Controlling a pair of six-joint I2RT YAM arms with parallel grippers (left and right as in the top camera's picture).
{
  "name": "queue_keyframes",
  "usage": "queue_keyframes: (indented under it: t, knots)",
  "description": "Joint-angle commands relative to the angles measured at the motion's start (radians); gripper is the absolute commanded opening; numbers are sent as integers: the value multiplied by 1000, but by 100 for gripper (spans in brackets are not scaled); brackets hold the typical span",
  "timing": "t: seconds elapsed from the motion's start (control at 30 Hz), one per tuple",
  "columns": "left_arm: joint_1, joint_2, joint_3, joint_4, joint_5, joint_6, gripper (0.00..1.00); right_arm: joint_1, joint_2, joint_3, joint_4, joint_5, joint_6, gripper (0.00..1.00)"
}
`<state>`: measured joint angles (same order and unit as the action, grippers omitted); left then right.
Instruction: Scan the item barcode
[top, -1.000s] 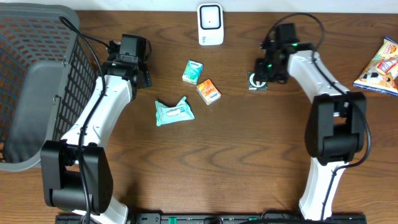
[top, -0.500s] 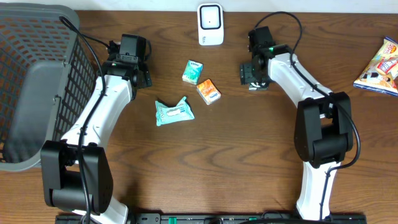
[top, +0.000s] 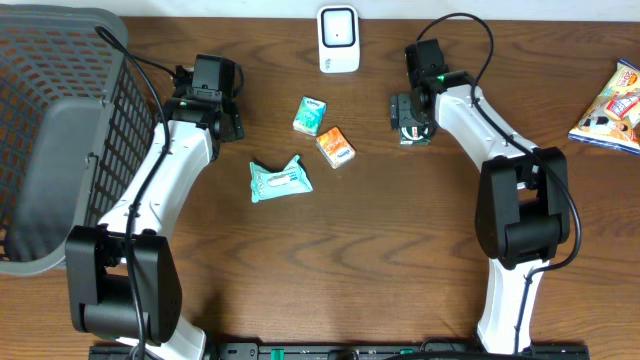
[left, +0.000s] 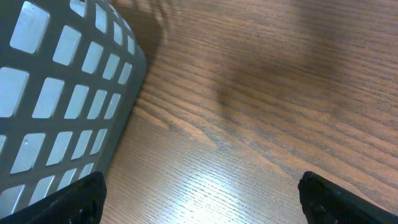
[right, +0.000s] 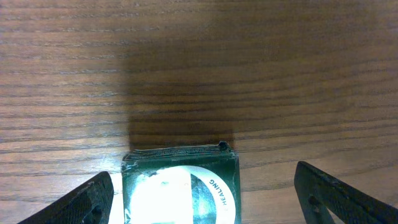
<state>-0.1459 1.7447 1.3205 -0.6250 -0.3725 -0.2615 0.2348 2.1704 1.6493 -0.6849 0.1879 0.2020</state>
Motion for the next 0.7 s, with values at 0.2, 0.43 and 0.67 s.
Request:
queue_keyframes:
  t: [0.2, 0.43, 0.67]
  knots:
    - [1, -4, 12, -3, -13, 5, 98, 6, 34, -14, -14, -60, 65, 88]
    - [1, -4, 12, -3, -13, 5, 98, -2, -65, 22, -150, 13, 292, 86]
    - [1, -4, 12, -3, -13, 5, 98, -3, -209, 25, -138, -227, 346, 99]
